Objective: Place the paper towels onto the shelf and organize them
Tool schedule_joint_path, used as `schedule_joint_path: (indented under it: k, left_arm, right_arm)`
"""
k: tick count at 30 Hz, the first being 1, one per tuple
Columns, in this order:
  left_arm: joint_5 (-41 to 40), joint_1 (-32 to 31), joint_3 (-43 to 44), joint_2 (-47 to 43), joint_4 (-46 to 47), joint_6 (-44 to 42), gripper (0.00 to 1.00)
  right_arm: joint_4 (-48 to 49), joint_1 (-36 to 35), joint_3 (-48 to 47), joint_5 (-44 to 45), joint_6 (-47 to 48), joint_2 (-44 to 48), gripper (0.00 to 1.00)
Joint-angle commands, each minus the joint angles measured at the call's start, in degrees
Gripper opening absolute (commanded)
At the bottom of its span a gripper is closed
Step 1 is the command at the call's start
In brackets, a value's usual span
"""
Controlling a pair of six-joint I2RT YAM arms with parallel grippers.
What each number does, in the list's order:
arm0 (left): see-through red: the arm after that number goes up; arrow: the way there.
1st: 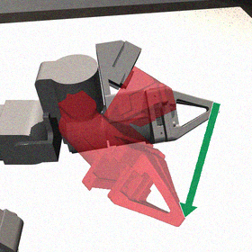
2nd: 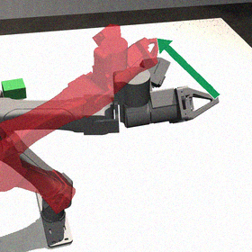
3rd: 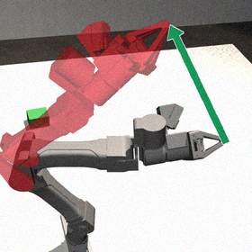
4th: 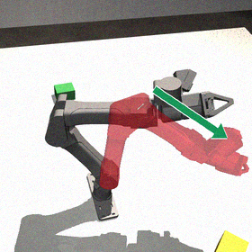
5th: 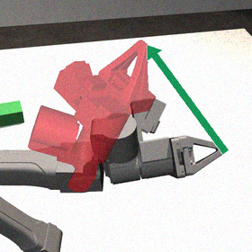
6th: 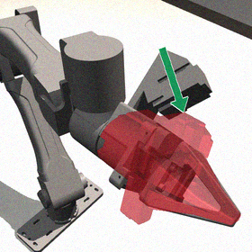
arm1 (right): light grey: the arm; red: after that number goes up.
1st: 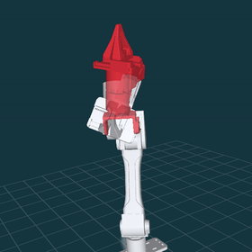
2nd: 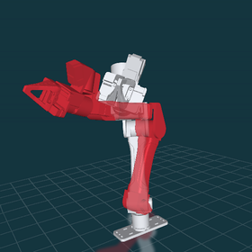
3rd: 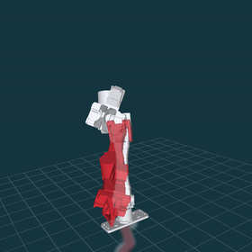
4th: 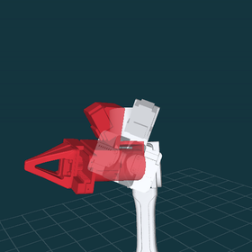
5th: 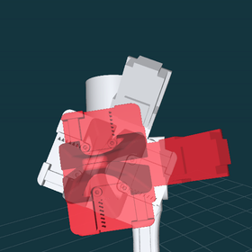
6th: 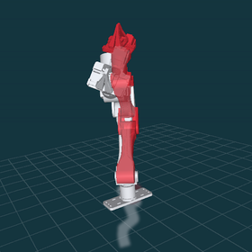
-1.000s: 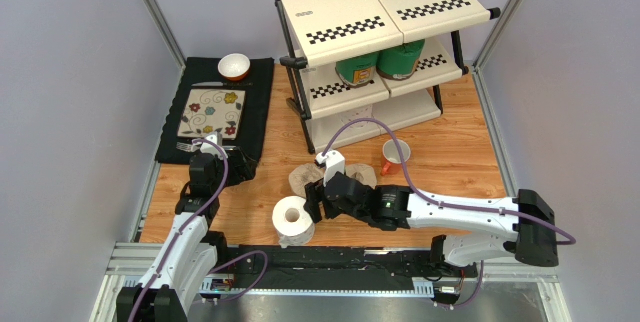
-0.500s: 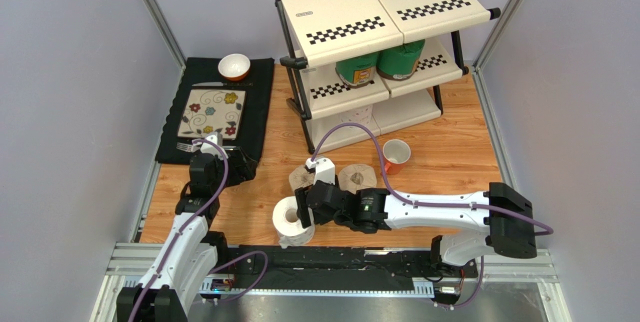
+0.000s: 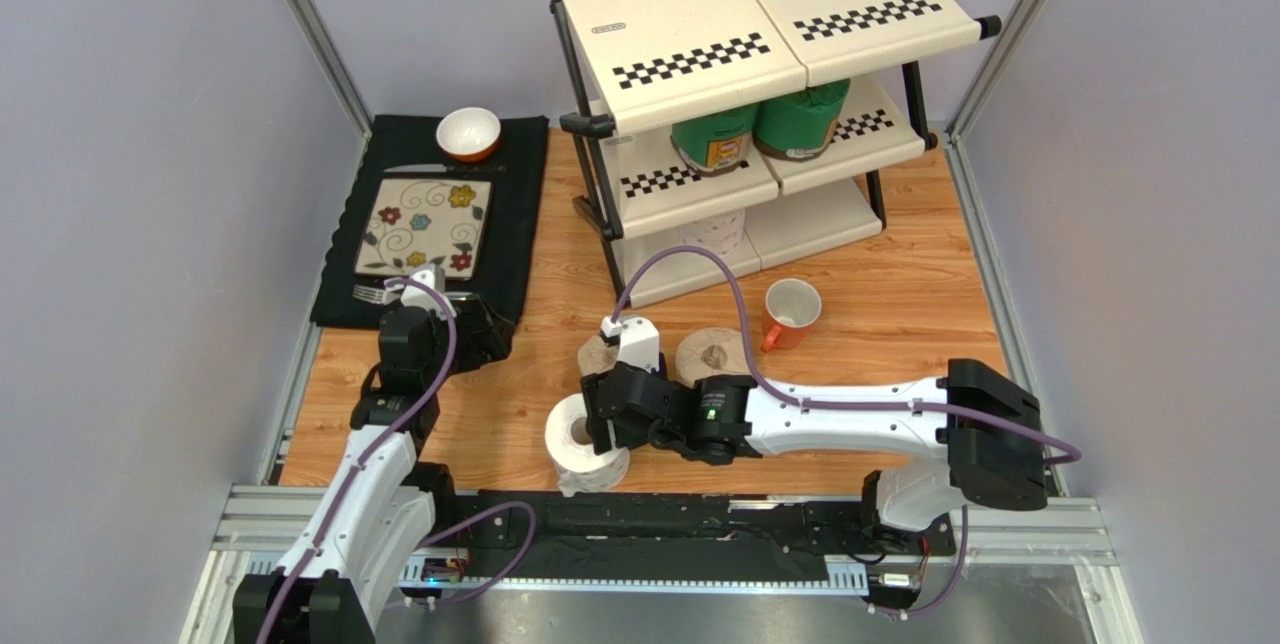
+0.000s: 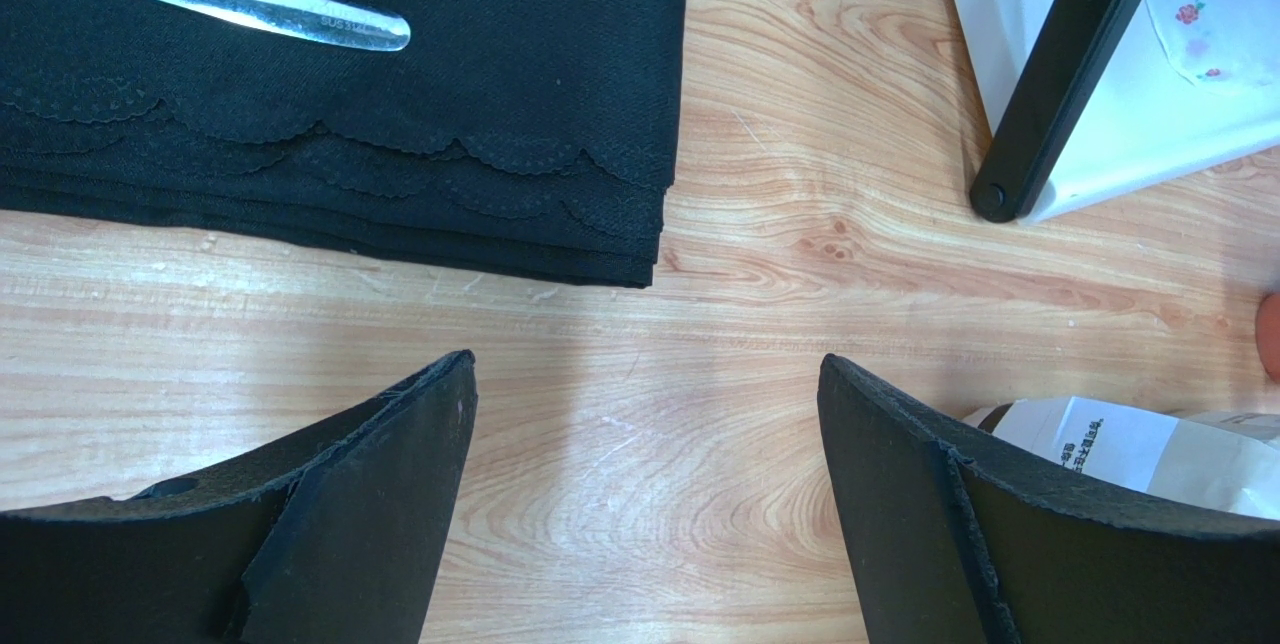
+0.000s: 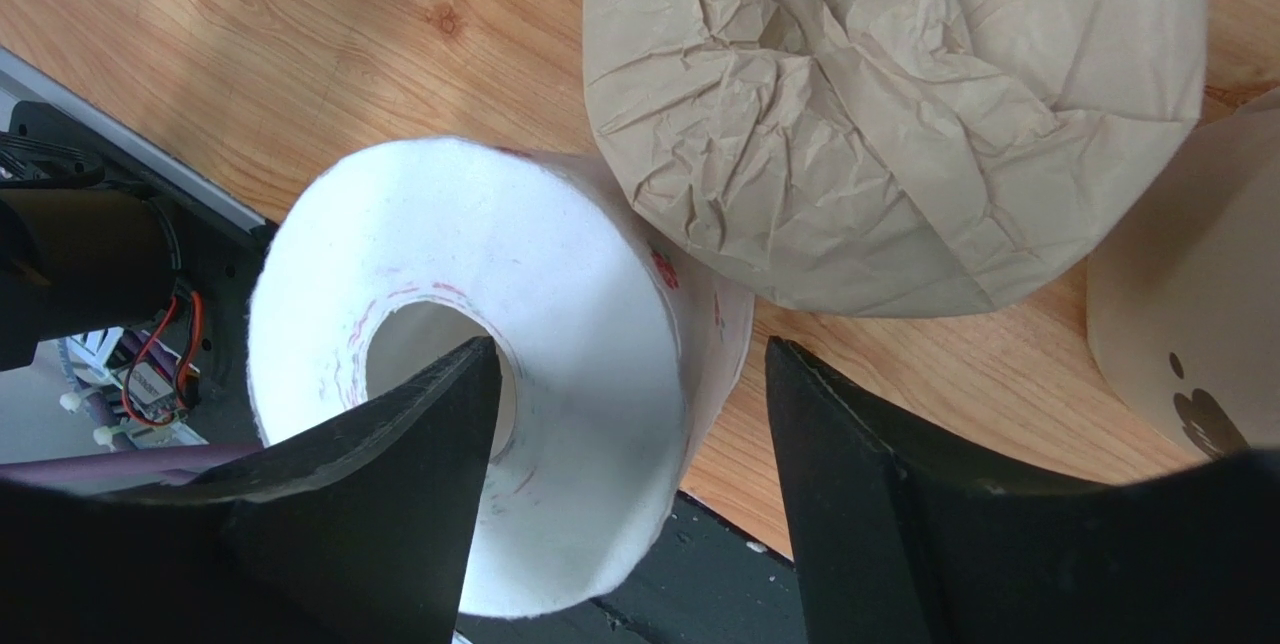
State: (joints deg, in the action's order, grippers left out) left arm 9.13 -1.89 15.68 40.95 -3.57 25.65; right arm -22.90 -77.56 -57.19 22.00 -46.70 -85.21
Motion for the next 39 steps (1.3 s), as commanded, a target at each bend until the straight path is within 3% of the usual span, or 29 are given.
schedule_joint_path:
  k: [1,5,9,14,20,26,32,39]
  left_arm:
    - [0.6,0.2,0.1,-0.5,2.0,0.7,0.92]
    - [0.5,0.2,0.0,-0.5,1.9,0.7,0.92]
    - [0.5,0.2,0.1,-0.6,1.9,0.7,0.92]
    - [0.6,0.2,0.1,-0.5,1.9,0.7,0.92]
    - [0.4,0.2,0.3,-0.6,1.7,0.7,0.92]
    - [0.3,0.2,0.4,-0.6,1.6,0.7,0.92]
    - [0.4,0.2,0.4,-0.3,1.6,0.7,0.92]
    - [0.6,0.2,0.4,-0.3,1.7,0.8,0.92]
  right_arm:
    - [0.9,-0.1,-3.2,1.5,-1.2,-2.1,0.67]
    - [1.1,-0.2,-3.5,1.6,-1.4,-3.0,0.58]
    - [2.6,-0.1,-1.4,2.1,-2.4,-0.7,0.43]
    - [9.4,-0.2,6.6,2.0,0.4,10.0,0.41]
    - [8.7,2.0,12.6,6.2,3.2,28.2,0.4]
    - [2.3,11.0,14.5,13.6,5.5,47.0,0.36]
    - [-6.8,24.6,11.0,17.6,7.3,51.2,0.35]
    - [-12.4,35.6,6.2,25.9,7.1,51.6,0.35]
